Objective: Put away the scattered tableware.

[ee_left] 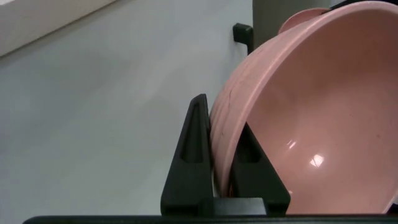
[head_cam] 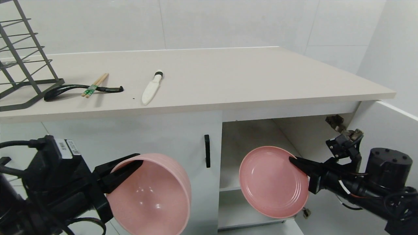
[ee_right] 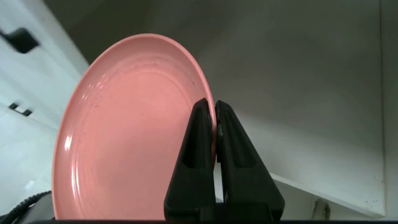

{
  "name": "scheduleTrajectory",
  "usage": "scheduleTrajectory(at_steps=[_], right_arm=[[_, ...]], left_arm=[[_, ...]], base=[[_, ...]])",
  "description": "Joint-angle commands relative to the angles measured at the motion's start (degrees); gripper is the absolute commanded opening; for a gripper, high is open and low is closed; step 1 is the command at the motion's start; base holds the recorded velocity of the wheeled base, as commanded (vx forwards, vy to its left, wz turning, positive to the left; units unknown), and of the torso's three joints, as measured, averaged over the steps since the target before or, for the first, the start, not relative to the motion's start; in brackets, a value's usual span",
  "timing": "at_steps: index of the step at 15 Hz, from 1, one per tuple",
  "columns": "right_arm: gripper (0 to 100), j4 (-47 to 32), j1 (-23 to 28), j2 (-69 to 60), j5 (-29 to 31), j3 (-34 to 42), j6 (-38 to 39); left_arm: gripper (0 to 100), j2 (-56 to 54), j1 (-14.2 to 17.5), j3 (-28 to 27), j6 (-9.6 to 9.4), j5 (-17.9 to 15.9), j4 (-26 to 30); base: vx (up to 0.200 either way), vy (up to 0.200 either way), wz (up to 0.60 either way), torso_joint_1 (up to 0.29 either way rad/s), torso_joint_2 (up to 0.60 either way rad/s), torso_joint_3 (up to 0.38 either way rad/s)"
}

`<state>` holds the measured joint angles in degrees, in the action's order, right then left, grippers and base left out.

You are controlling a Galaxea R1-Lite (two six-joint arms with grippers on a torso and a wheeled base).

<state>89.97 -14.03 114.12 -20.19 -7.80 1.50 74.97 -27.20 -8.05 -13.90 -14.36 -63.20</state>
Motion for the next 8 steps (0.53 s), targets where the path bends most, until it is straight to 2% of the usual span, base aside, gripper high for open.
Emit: scheduleTrajectory(at_steps=[1,3,8], right_arm=[[0,0.0,-0.6,5.6,0.0,-1.6,-0.1],[0,0.0,-0.7,8.2,0.0,-4.8,-0.1],[0,0.0,-0.6,13.5,0.0,-8.4,-0.1]], left_arm=[[0,4.4,-4.4,1.5,-0.17,0.0,-2.5],[0,4.3,-4.6,2.4,-0.25,0.0,-6.8],[0,5.8,-2.9,3.3,0.19,0.1,-8.2]], base=[[0.0,0.0,0.0,0.0,0.0,0.0],[0.0,0.0,0.0,0.0,0.0,0.0],[0.0,0.0,0.0,0.0,0.0,0.0]])
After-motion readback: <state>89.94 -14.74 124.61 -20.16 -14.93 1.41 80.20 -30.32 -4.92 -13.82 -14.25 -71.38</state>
